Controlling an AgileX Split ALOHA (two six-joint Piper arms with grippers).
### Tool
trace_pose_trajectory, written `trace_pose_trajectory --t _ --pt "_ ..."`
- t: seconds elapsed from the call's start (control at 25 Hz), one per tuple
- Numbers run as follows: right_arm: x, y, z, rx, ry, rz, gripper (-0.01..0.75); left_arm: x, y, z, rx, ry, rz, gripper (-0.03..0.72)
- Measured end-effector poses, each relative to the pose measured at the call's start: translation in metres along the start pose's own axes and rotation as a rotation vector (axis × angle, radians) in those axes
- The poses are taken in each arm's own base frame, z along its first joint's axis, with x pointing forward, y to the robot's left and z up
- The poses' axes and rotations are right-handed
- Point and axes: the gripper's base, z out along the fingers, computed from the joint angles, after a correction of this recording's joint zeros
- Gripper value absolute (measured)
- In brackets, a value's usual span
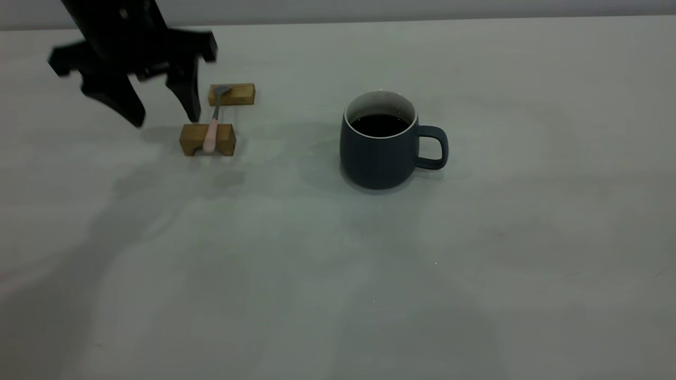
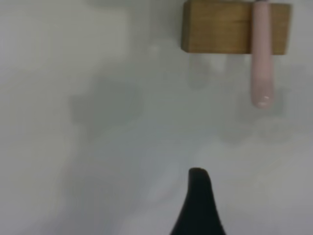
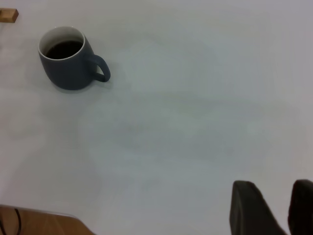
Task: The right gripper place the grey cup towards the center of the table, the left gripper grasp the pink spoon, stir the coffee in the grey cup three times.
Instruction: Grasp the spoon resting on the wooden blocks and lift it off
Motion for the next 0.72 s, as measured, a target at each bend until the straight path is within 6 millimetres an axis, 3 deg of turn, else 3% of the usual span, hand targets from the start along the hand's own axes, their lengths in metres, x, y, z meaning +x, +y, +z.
trace_pose_trajectory --t 0.2,0.56,0.72 --pt "0.0 0.0 0.0 0.0 0.0 0.0 0.238 -0.006 -0.002 0.03 -0.001 0.017 -0.009 0.649" --pt "0.0 0.0 0.0 0.0 0.0 0.0 0.238 -0.02 -0.011 0.061 0.02 0.02 -0.026 0.633" --pt "0.0 0.0 0.0 0.0 0.0 0.0 0.238 -0.024 -0.014 0.071 0.023 0.019 -0.023 0.557"
